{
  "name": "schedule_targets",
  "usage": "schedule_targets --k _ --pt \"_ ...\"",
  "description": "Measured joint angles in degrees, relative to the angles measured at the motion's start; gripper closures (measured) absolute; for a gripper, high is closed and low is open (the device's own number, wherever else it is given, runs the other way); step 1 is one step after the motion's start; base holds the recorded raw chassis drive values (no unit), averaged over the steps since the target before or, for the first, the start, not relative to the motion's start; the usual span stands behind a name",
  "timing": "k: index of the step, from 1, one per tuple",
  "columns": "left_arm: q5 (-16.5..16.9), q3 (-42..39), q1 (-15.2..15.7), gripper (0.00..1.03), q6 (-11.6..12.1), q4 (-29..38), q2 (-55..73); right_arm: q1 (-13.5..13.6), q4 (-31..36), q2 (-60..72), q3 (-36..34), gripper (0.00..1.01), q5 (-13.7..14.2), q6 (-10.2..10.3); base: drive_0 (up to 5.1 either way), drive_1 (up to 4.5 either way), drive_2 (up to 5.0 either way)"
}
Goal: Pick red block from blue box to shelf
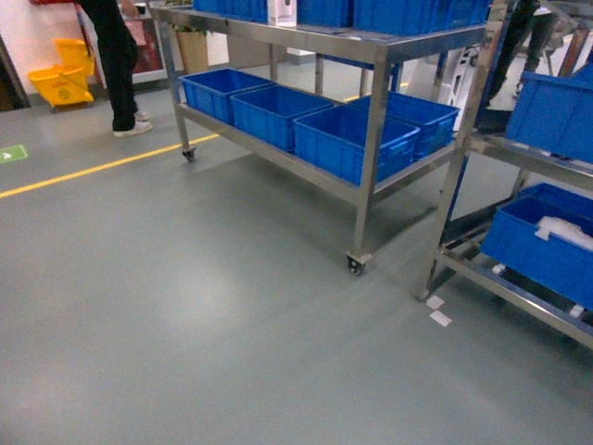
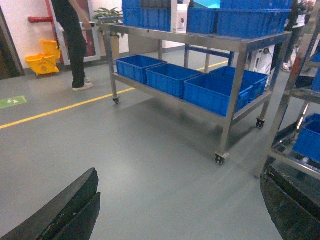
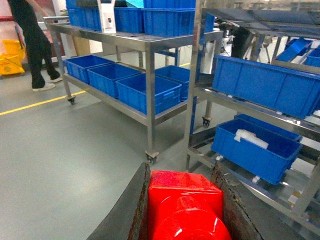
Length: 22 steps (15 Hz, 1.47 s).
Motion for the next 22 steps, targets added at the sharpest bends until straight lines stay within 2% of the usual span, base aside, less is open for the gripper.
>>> schedule_targets --k 22 --pt "0.0 0.0 -0.04 0.05 0.0 0.0 0.0 0.0 0.02 0.0 0.0 0.72 0.0 0.02 -1.5 -1.52 -1.5"
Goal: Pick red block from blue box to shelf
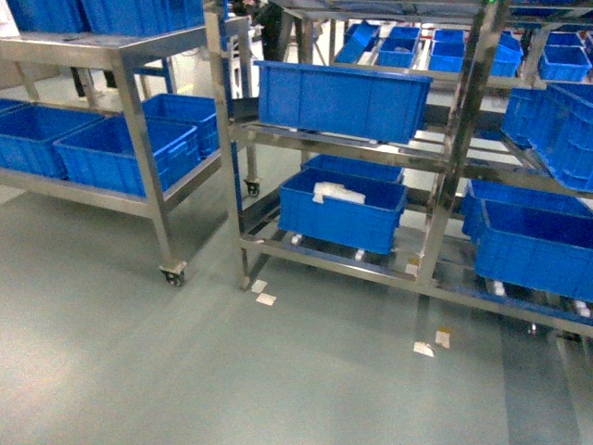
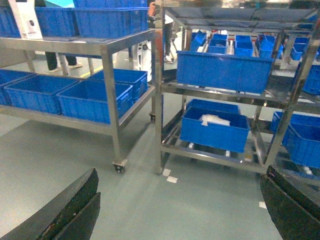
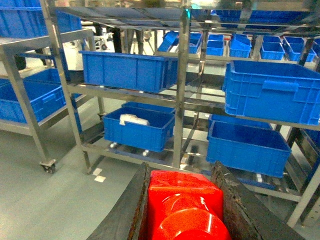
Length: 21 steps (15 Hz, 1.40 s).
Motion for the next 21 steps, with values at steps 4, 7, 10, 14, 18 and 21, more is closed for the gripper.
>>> schedule_targets --k 4,7,10,14,18,21 --pt "-0.02 0.0 0.0 0.05 0.0 0.0 0.0 0.0 -0.02 0.0 0.0 0.72 0.0 0.0 -1.6 -1.56 -1.6" --pt "0.0 0.0 0.0 0.05 0.0 0.0 0.0 0.0 -0.02 0.0 0.0 0.72 0.0 -0.02 -1.6 -1.56 -1.6" --pt "0.0 0.0 0.0 0.05 0.0 0.0 0.0 0.0 0.0 0.0 0.0 0.72 0.0 0.0 -1.5 -1.5 -1.5" --pt "0.0 0.0 0.0 0.05 0.0 0.0 0.0 0.0 0.0 0.0 0.0 0.72 0.0 0.0 -1.6 -1.58 -1.6" --pt "0.0 0.0 0.0 0.05 0.0 0.02 0.0 0.0 0.0 0.0 0.0 0.72 0.0 -0.02 -1.6 -1.6 -1.6" --pt "0.0 0.0 0.0 0.05 0.0 0.0 0.0 0.0 -0.02 0.0 0.0 0.72 0.0 0.0 -1.5 -1.47 -1.5"
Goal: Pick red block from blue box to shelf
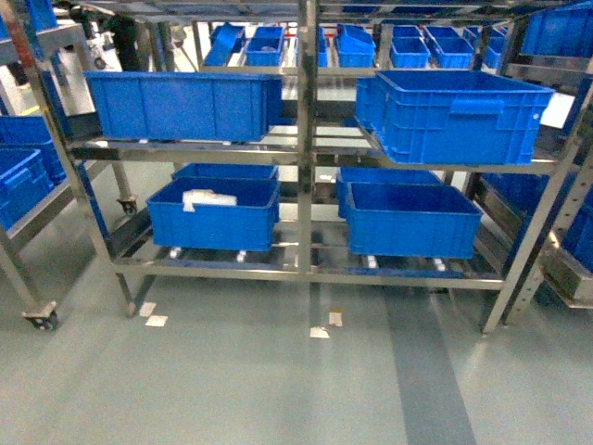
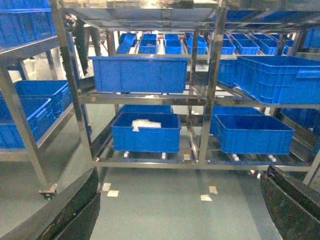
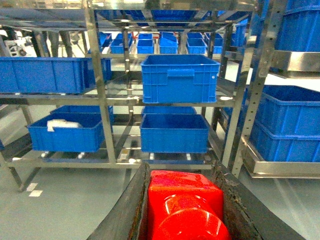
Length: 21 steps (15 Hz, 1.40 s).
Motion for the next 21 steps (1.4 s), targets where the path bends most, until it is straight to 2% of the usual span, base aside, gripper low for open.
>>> schedule_targets --k 3,6,21 --pt "0.02 0.0 -0.04 0.05 0.0 0.0 0.0 0.0 0.0 0.0 0.0 0.72 0.02 0.0 0.0 0.0 0.0" --pt "0.0 0.0 -0.04 0.05 0.0 -0.11 0.0 0.0 -0.04 0.0 0.0 0.72 0.0 0.0 2.8 2.02 -5.1" --pt "0.02 0.0 0.0 0.05 0.0 0.13 0.0 0.0 0.11 0.0 0.0 0.72 0.0 -0.02 0.0 4.21 -4.2"
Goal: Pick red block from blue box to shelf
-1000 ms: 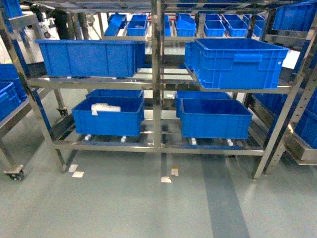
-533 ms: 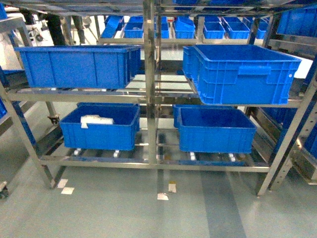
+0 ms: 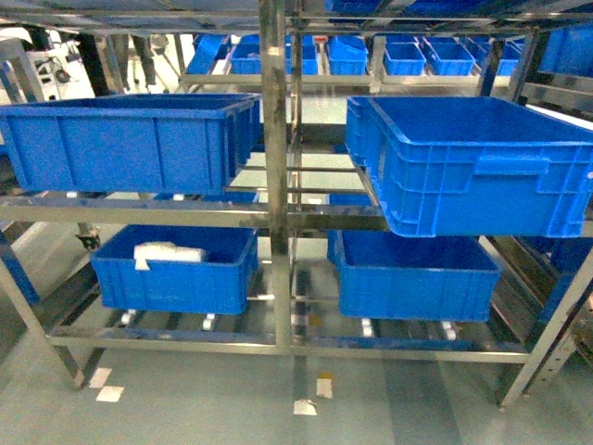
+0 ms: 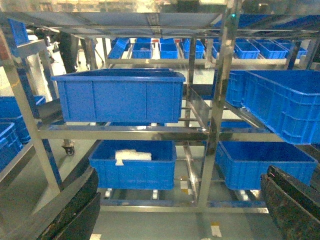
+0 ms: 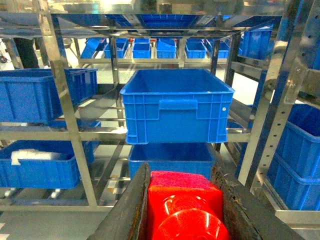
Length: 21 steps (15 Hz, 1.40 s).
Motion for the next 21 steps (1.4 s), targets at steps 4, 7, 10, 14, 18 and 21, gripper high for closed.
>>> schedule_targets --k 4,7,10,14,18,21 --pt "0.0 0.0 0.0 0.05 0.0 -0.22 0.0 0.0 0.04 0.0 0.0 0.72 0.02 0.0 -0.1 4.1 -4.3" --pt "-0.04 0.0 0.0 0.05 0.0 -0.26 0.0 0.0 -0.24 0.0 0.0 0.72 0.02 0.02 0.0 4.18 -4.2" --pt "-0.04 0.0 0.0 0.05 0.0 -0.15 0.0 0.0 0.22 0.0 0.0 0.72 0.0 0.02 0.0 4.12 -4.2" --pt "0.0 0.0 0.0 0.05 0.0 -0.11 0.0 0.0 -0.13 0.0 0.0 0.72 0.02 0.02 0.1 4.21 -4.1" --pt "-0.02 0.0 0.0 0.05 0.0 -0.15 0.0 0.0 -0.17 0.0 0.0 0.72 0.04 0.0 0.1 4.21 -4.1" --pt "-0.02 0.0 0.0 0.05 0.0 0.09 0.0 0.0 0.22 0.0 0.0 0.72 0.0 0.0 0.0 2.81 -2.7"
